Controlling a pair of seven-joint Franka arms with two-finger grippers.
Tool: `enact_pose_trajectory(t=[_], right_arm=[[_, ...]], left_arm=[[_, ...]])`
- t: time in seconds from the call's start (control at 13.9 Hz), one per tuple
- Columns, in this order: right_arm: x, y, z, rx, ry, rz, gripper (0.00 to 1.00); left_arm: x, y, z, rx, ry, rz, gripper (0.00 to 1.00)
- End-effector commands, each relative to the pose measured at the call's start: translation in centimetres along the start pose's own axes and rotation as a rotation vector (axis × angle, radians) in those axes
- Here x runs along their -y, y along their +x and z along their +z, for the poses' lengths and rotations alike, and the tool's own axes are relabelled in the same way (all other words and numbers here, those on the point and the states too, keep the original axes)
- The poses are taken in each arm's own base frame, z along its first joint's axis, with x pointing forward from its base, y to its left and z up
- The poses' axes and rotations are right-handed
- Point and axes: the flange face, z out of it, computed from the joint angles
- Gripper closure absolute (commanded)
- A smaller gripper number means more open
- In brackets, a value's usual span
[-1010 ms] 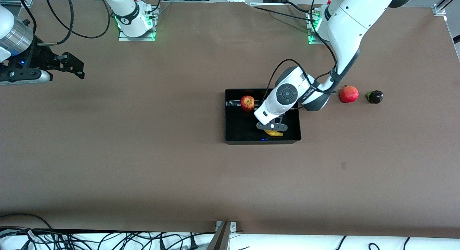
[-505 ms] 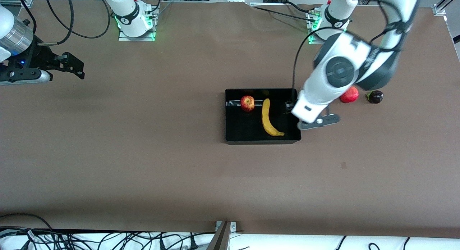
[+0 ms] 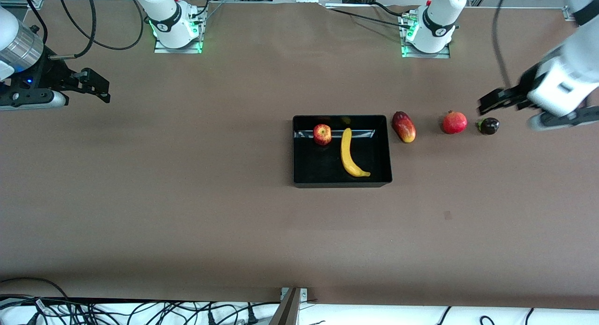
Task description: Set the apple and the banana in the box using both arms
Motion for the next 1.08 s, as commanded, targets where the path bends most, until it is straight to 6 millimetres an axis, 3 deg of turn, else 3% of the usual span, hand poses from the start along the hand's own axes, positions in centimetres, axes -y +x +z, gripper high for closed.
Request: enact_pose_trajectory(t=[0.0, 0.22, 0.58, 0.79, 1.01], right_arm=[[-0.1, 0.1, -0.4, -0.003, -0.019, -0.013, 0.0], [-0.2, 0.1, -0.4, -0.003, -0.019, -0.011, 0.0], [-0.2, 0.1, -0.4, -0.003, -0.019, -0.011, 0.0], [-0.2, 0.1, -0.4, -0.003, -0.019, -0.011, 0.0], [-0.1, 0.1, -0.4, -0.003, -0.019, -0.013, 0.0]], left_arm=[[2.8, -2.3, -1.9, -0.005, -0.024, 0.09, 0.0], [3.9, -3.5, -3.6, -0.039, -0.006, 0.082, 0.0], [3.0, -3.8, -4.4, -0.053, 0.01, 0.097, 0.0], [2.4, -4.3, -6.9, -0.077, 0.05, 0.108, 0.0], [2.7, -4.2, -7.0, -0.068, 0.051, 0.103, 0.0]])
